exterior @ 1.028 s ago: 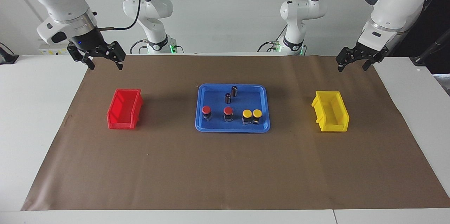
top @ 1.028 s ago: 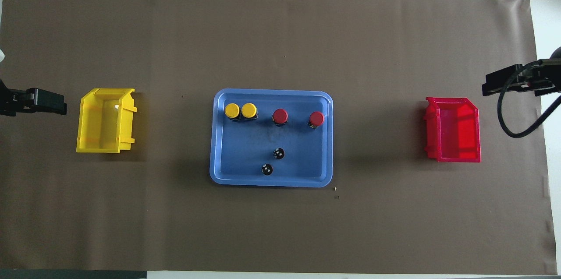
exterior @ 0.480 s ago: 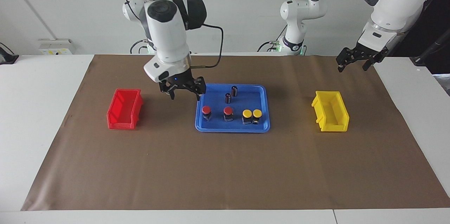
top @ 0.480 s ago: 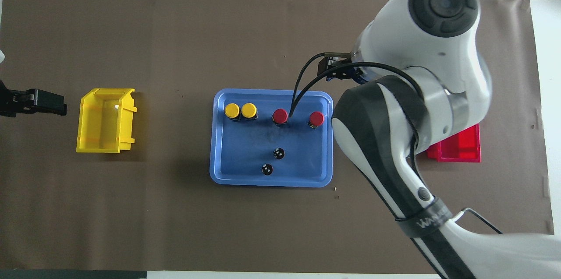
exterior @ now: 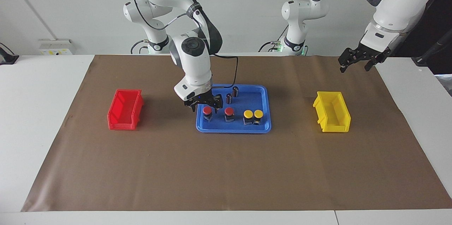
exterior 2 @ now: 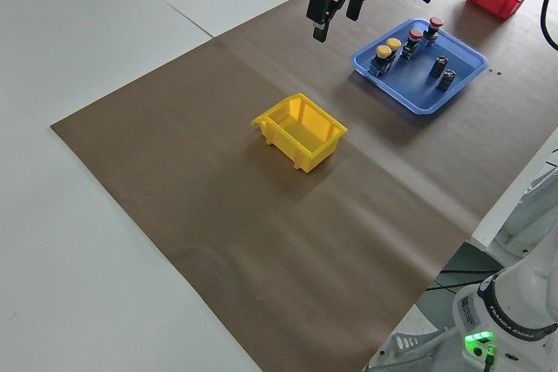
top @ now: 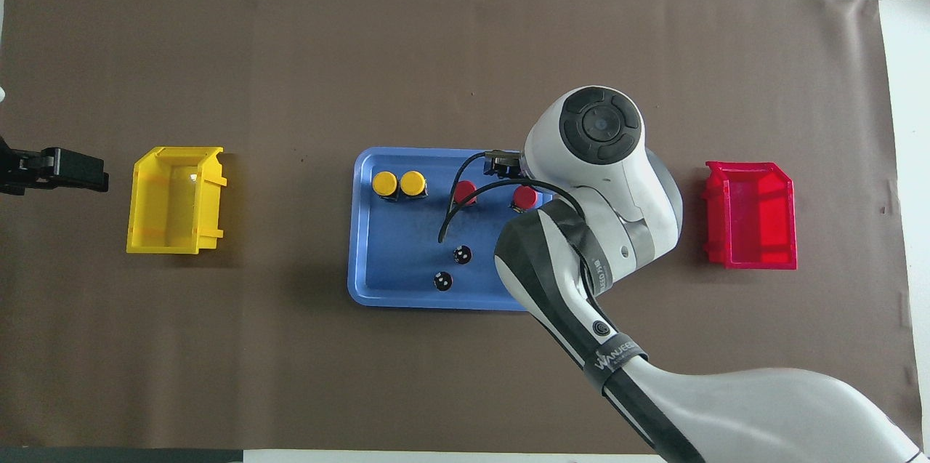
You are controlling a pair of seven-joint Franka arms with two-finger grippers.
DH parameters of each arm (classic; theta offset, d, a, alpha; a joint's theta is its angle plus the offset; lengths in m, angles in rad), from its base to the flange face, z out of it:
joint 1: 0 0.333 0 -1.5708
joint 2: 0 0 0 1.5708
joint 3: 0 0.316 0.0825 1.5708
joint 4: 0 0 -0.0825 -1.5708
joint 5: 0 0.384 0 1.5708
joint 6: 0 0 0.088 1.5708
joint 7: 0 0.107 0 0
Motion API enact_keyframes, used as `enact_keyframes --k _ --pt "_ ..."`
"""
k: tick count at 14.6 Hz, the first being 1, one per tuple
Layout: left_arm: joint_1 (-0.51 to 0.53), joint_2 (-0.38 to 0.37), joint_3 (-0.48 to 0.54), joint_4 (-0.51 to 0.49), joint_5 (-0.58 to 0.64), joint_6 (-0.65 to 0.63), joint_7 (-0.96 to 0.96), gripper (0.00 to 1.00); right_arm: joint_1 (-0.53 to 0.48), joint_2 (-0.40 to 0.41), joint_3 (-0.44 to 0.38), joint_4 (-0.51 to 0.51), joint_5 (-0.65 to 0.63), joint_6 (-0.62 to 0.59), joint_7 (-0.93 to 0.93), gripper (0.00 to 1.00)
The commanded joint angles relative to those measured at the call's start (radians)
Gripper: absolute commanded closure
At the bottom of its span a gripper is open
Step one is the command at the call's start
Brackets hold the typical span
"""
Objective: Sort red and yellow buttons by color
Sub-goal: 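Move the red button to the red bin while the left gripper reaches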
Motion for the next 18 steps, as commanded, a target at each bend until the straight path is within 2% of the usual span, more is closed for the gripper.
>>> enact_keyframes --k 1,3,10,11,14,15,16,18 --pt "0.006 -0.033 0.002 -0.037 -0.014 0.015 -0.007 0.0 0.006 -0.038 -0.002 -0.076 0.004 0.046 0.018 0.09" --pt "0.006 -0.034 0.002 -0.045 -0.016 0.018 -0.007 0.0 0.009 -0.035 -0.002 -0.077 0.004 0.046 0.019 0.18" --pt "0.006 -0.036 0.002 -0.06 -0.016 0.047 -0.011 0.0 0.028 -0.023 -0.002 -0.102 0.004 0.082 0.015 0.4" --pt "0.006 -0.039 0.002 -0.073 -0.014 0.059 -0.013 0.0 0.028 -0.023 -0.002 -0.102 0.004 0.082 0.01 0.46" --pt "0.004 -0.047 0.002 -0.09 -0.016 0.076 -0.014 0.0 0.02 -0.022 -0.002 -0.09 0.004 0.062 0.007 0.77" --pt "0.001 -0.045 0.001 -0.097 -0.022 0.097 -0.016 0.0 0.011 -0.02 -0.002 -0.065 0.004 0.036 0.007 0.81" --pt "-0.008 -0.04 0.001 -0.118 -0.06 0.146 -0.025 0.0 0.008 -0.018 -0.002 -0.001 0.005 -0.028 0.007 0.81" --pt "-0.06 -0.027 -0.004 -0.166 -0.099 0.238 -0.104 0.01 -0.024 -0.017 -0.002 0.158 0.005 -0.21 -0.017 0.81"
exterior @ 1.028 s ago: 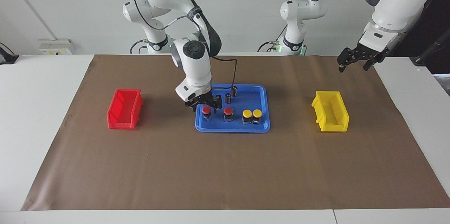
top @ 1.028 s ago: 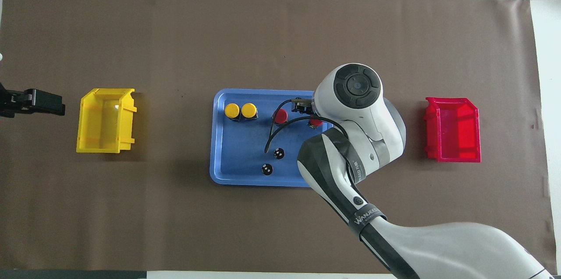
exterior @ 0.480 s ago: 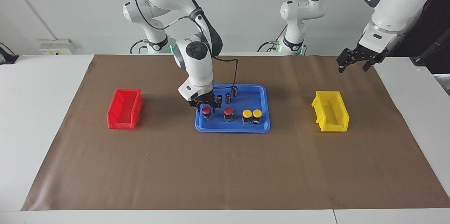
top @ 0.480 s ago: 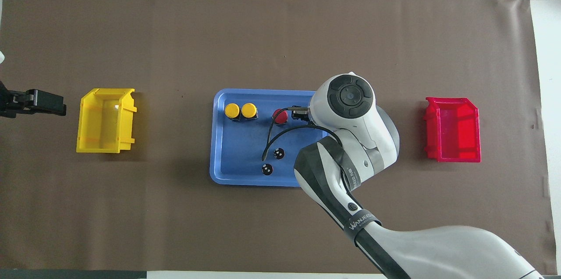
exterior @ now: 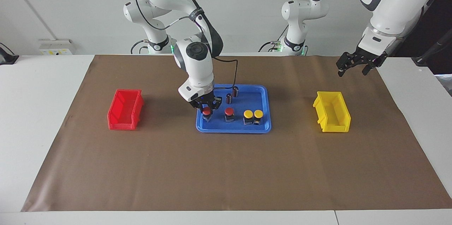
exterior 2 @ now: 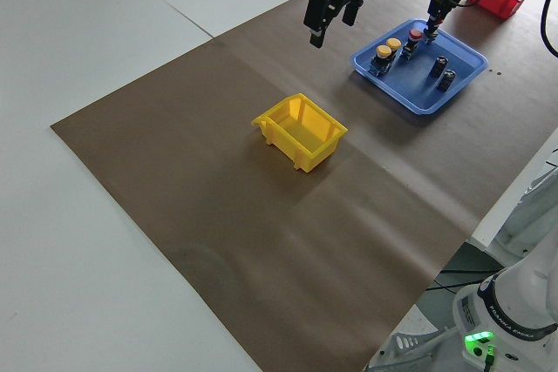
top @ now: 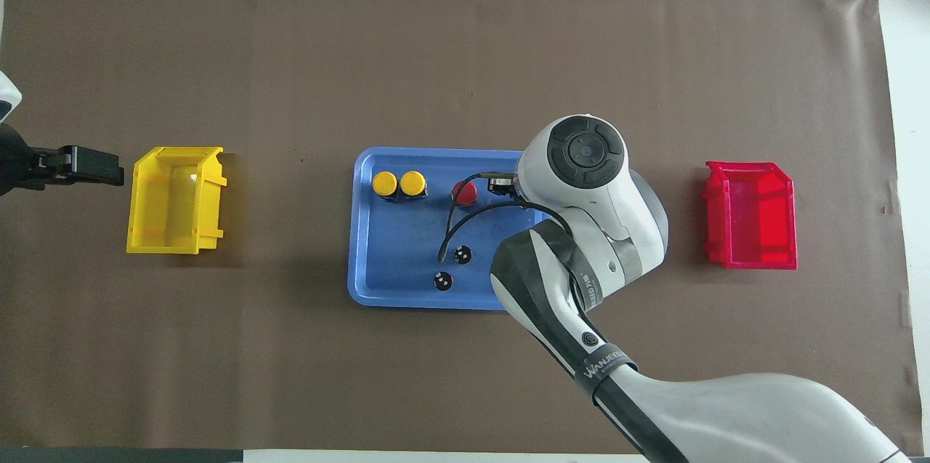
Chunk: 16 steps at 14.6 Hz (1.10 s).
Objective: Sort red and yellow buttons by color
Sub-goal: 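Move the red button to the red bin while the left gripper reaches, then grasp the yellow button with the left gripper while the right gripper releases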
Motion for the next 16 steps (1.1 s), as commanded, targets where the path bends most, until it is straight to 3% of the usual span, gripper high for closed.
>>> enact_keyframes --k 1,3,6,10,13,16 --pt "-0.121 0.011 0.001 -0.086 -0.036 0.13 -0.138 0.04 -0.088 -0.028 0.008 0.186 0.007 -0.232 -0.087 0.81" --pt "-0.195 0.042 0.001 -0.094 -0.036 0.19 -0.257 0.14 -0.196 -0.129 0.006 0.173 0.013 -0.35 -0.292 0.81" --pt "-0.32 0.123 0.003 -0.094 -0.034 0.259 -0.387 0.19 -0.38 -0.285 0.006 -0.01 0.013 -0.4 -0.57 0.81" --pt "-0.427 0.208 0.004 -0.091 -0.005 0.338 -0.514 0.3 -0.558 -0.375 0.005 -0.212 0.013 -0.265 -0.825 0.81" --pt "-0.473 0.289 0.003 -0.068 0.059 0.386 -0.601 0.32 -0.592 -0.424 0.003 -0.336 0.013 -0.17 -0.841 0.81" --pt "-0.498 0.33 0.004 -0.059 0.062 0.428 -0.634 0.34 -0.594 -0.429 0.003 -0.398 0.013 -0.096 -0.844 0.81"
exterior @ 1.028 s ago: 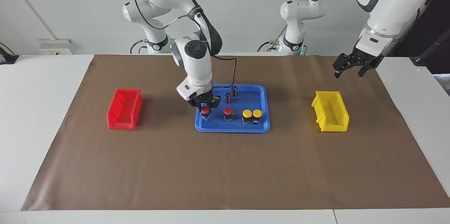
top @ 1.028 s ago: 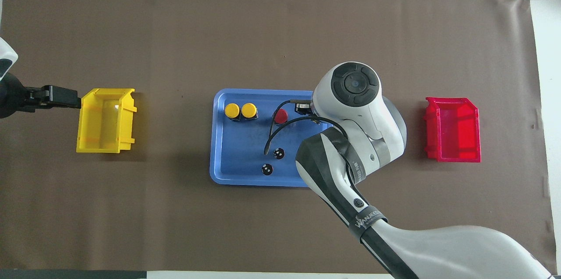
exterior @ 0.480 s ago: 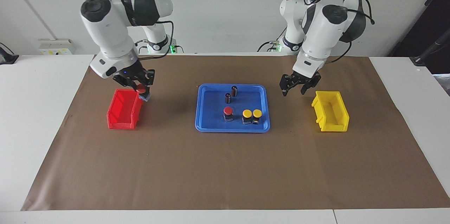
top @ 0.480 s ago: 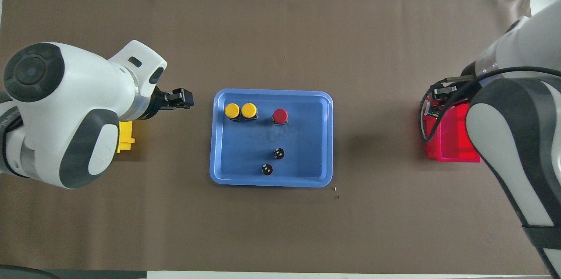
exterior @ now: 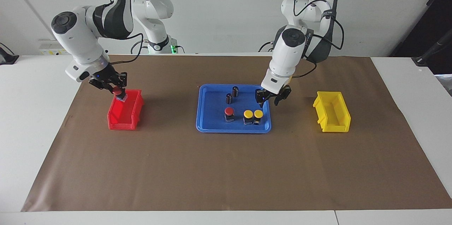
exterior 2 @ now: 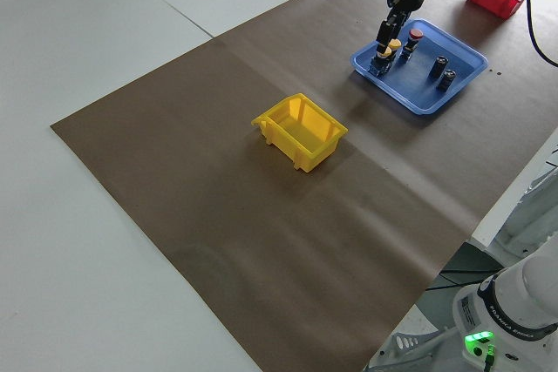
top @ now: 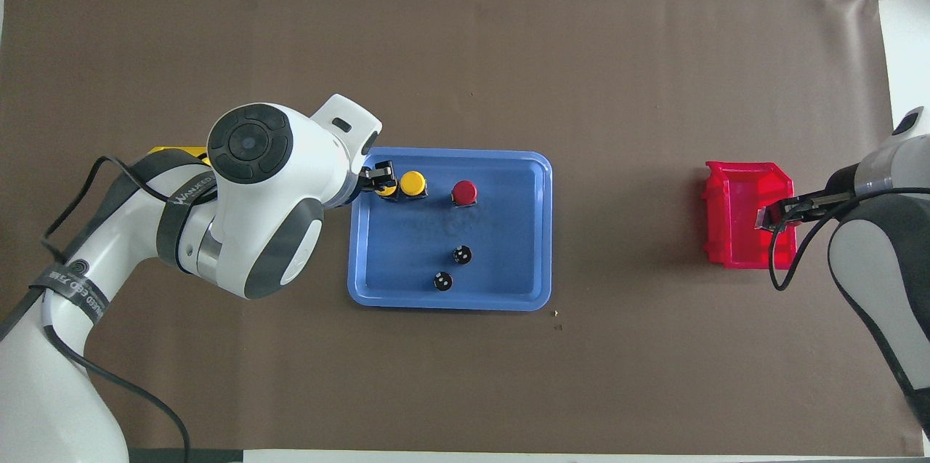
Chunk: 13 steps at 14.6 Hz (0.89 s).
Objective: Sort red and yellow buttons by color
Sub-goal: 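Grasp the yellow button with the left gripper while the right gripper releases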
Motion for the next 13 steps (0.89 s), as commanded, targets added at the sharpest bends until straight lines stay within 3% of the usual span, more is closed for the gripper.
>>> enact_keyframes --k 1,6,13 --pt "-0.036 0.048 0.018 0.033 0.035 0.029 -0.057 0.34 -0.015 -0.047 0.012 -0.098 0.011 0.071 -0.016 0.81" --pt "-0.059 0.116 0.018 0.066 0.115 0.045 -0.145 0.34 -0.035 -0.059 0.009 -0.248 0.011 0.253 -0.06 0.81" --pt "-0.051 0.128 0.018 0.066 0.118 0.051 -0.143 0.36 -0.06 -0.053 0.009 -0.31 0.011 0.338 -0.106 0.81"
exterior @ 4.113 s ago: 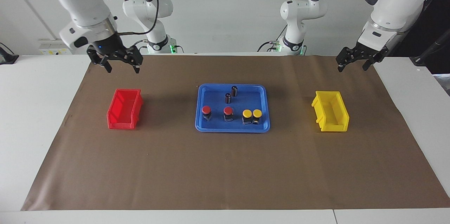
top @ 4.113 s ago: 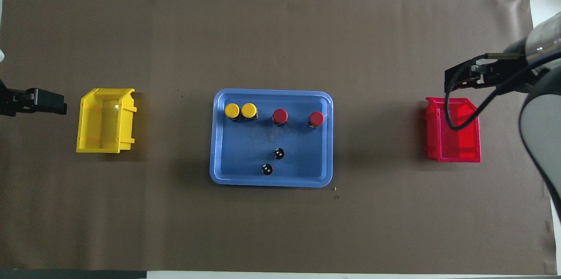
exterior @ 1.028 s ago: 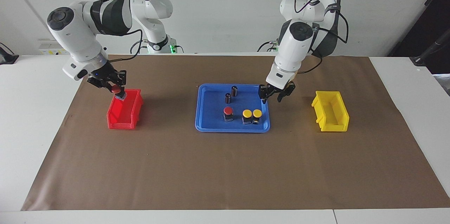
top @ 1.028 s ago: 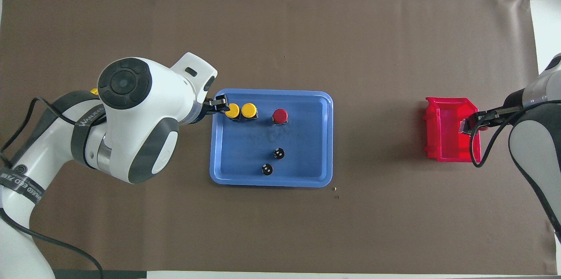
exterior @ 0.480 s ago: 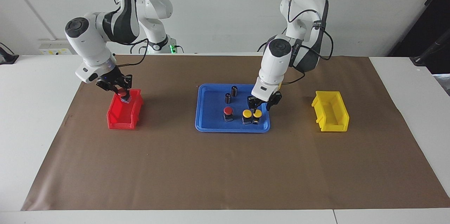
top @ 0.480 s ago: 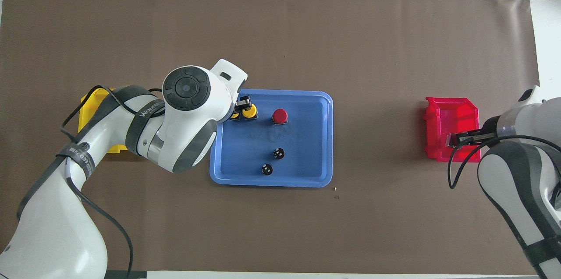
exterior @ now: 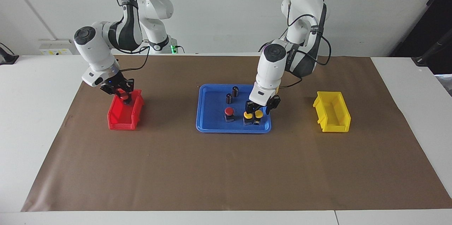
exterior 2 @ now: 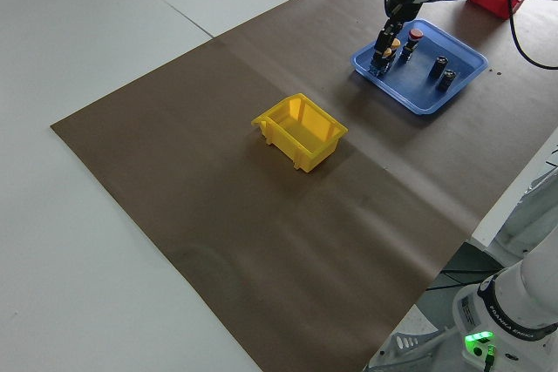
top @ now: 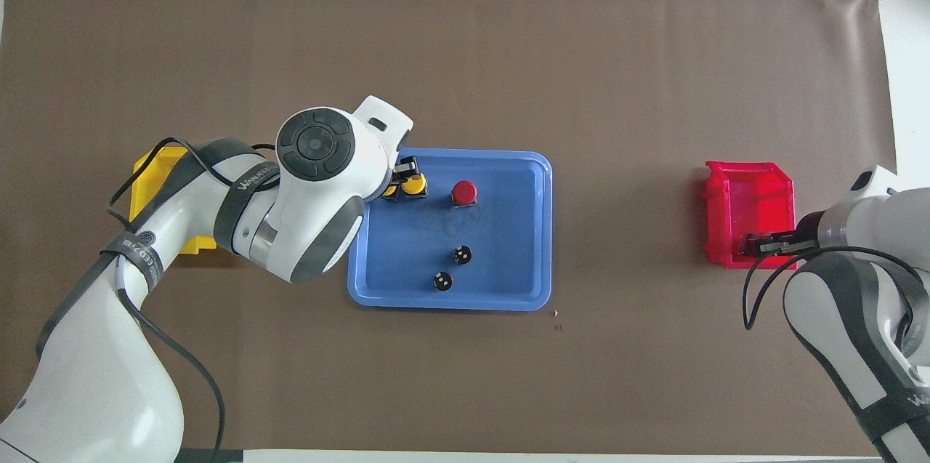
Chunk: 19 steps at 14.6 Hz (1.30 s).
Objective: Sort red and yellow buttons by color
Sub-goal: 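Grasp the yellow button with the left gripper while the right gripper releases, then drop the yellow button in the yellow bin while the right gripper reaches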
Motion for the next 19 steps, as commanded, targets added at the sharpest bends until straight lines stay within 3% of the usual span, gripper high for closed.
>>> enact_keyframes --k 1,4,5,6,7,8,9,12,16,19 --pt "-0.008 0.023 0.015 0.01 0.033 0.018 -0.024 0.36 -0.016 -0.021 0.01 -0.047 0.011 0.05 -0.026 0.8" --pt "-0.007 0.023 0.015 0.01 0.037 0.017 -0.024 0.36 -0.016 -0.015 0.01 -0.055 0.011 0.058 -0.024 0.77" --pt "-0.008 0.023 0.015 0.01 0.038 0.015 -0.024 0.37 -0.01 -0.013 0.012 -0.055 0.011 0.06 -0.021 0.72" --pt "-0.011 0.023 0.015 0.01 0.038 0.012 -0.03 0.45 -0.008 -0.013 0.01 -0.05 0.011 0.058 -0.023 0.58" --pt "-0.011 0.022 0.015 0.01 0.036 0.009 -0.03 0.7 -0.01 -0.009 0.01 -0.045 0.011 0.057 -0.024 0.46" --pt "-0.008 0.023 0.013 0.01 0.036 0.012 -0.03 0.87 -0.01 -0.003 0.01 -0.03 0.011 0.044 -0.028 0.35" --pt "-0.011 0.022 0.015 0.01 0.033 0.008 -0.033 0.98 -0.01 0.002 0.01 -0.006 0.011 0.02 -0.028 0.33" --pt "-0.016 0.011 0.013 0.046 0.033 -0.069 -0.061 0.99 0.007 0.049 0.012 0.153 0.011 -0.141 -0.021 0.29" --pt "0.01 -0.041 0.022 0.229 0.034 -0.356 -0.035 0.99 0.065 0.097 0.018 0.437 0.011 -0.399 0.061 0.28" --pt "0.155 -0.122 0.022 0.235 0.038 -0.452 0.176 0.99 0.205 0.161 0.018 0.589 0.009 -0.462 0.268 0.24"
